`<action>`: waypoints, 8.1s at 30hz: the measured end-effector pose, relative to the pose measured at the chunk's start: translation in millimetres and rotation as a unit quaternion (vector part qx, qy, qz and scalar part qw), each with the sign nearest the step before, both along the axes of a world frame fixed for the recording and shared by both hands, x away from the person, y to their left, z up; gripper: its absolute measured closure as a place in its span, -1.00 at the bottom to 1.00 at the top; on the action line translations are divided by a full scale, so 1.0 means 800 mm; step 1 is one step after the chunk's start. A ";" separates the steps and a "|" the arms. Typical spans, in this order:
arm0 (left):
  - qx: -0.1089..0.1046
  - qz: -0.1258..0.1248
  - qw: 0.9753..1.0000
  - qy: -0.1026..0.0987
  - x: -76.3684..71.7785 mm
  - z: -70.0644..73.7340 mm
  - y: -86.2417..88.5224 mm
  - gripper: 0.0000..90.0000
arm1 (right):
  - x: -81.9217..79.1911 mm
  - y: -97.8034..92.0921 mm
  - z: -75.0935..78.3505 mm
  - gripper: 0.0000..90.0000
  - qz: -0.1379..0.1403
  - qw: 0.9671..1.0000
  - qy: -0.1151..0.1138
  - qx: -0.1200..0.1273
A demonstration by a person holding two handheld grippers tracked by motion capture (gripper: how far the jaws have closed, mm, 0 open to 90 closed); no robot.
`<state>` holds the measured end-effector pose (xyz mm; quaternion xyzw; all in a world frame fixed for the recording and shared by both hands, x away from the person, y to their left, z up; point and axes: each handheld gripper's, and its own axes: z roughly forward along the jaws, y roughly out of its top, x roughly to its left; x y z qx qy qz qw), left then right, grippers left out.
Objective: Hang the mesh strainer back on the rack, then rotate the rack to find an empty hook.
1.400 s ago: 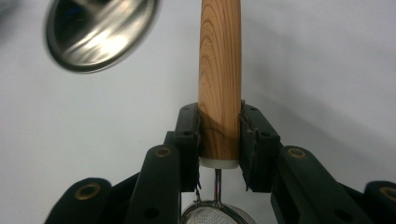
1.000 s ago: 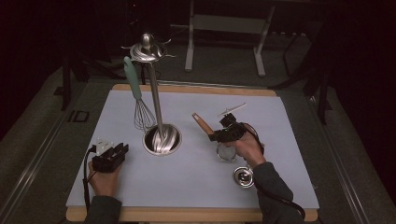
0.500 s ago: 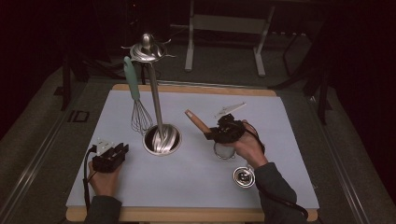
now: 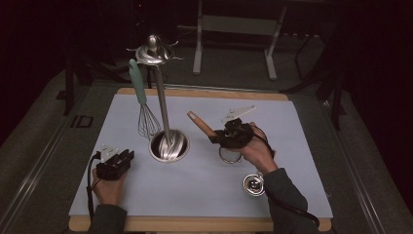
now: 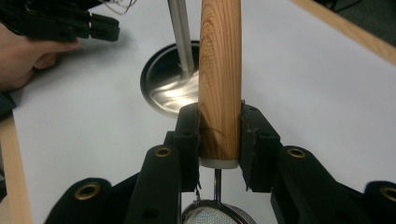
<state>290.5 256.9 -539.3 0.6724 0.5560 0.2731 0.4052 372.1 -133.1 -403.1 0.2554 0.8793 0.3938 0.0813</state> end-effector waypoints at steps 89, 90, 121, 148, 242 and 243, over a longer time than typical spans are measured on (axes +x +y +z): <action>0.013 -0.003 1.000 -0.006 -0.002 0.000 -0.004 0.64 | -0.043 0.034 0.128 0.57 0.095 0.963 -0.231 0.101; 0.013 -0.003 1.000 -0.006 -0.002 0.000 -0.004 0.64 | -0.043 0.034 0.129 0.57 0.094 0.963 -0.231 0.103; 0.012 -0.002 1.000 -0.005 -0.002 0.000 -0.004 0.64 | -0.051 0.048 0.158 0.57 0.104 0.953 -0.256 0.126; 0.006 0.000 1.000 -0.005 -0.001 -0.001 -0.003 0.64 | -0.032 0.085 0.144 0.57 0.058 0.958 -0.268 0.091; 0.003 0.003 1.000 -0.010 -0.003 0.000 -0.001 0.61 | -0.016 -0.065 0.032 0.62 -0.069 0.987 -0.123 0.070; 0.003 0.003 1.000 -0.010 -0.003 0.000 -0.001 0.61 | -0.016 -0.066 0.030 0.61 -0.068 0.988 -0.119 0.069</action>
